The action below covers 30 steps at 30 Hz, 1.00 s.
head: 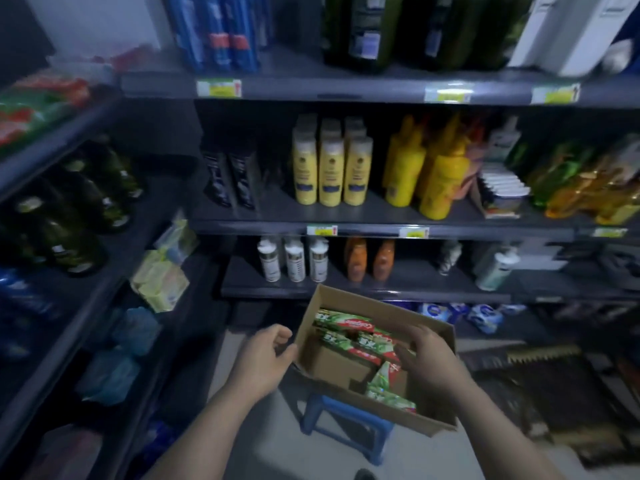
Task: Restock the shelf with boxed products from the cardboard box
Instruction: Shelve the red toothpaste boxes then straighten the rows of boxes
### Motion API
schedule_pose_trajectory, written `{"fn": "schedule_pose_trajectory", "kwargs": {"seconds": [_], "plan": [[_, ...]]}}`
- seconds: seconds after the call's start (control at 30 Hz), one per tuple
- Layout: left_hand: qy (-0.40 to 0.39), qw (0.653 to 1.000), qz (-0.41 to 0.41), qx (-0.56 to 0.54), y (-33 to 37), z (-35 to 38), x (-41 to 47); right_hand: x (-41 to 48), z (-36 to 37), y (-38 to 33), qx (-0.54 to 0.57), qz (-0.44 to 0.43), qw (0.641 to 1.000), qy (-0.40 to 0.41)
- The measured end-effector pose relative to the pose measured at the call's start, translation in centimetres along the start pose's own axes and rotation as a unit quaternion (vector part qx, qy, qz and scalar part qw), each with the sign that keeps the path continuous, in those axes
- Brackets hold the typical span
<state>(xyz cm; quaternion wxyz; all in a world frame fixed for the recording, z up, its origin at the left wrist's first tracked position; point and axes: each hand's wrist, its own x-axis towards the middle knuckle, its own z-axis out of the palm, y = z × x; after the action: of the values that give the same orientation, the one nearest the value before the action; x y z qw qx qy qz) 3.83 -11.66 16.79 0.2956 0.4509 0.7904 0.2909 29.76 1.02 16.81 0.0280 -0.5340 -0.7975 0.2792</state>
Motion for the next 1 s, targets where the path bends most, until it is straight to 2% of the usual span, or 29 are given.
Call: {"fn": "schedule_pose_trajectory", "kwargs": {"seconds": [0.27, 0.63, 0.83, 1.0], "plan": [[-0.062, 0.991, -0.119, -0.022, 1.0, 10.9, 8.9, 7.9, 0.6, 10.8, -0.002, 0.102, 0.991, -0.082], [-0.096, 0.968, -0.228, -0.04, -4.5, 20.0, 18.1, 16.2, 9.2, 17.6, 0.06, 0.153, 0.973, -0.16], [-0.09, 0.94, -0.311, -0.103, -8.4, 23.6, 22.4, 20.7, 14.0, 18.1, 0.099, 0.137, 0.977, -0.133], [-0.08, 0.917, -0.349, -0.175, -10.0, 26.1, 25.4, 25.2, 18.4, 16.9, 0.223, 0.2, 0.948, -0.108]]}}
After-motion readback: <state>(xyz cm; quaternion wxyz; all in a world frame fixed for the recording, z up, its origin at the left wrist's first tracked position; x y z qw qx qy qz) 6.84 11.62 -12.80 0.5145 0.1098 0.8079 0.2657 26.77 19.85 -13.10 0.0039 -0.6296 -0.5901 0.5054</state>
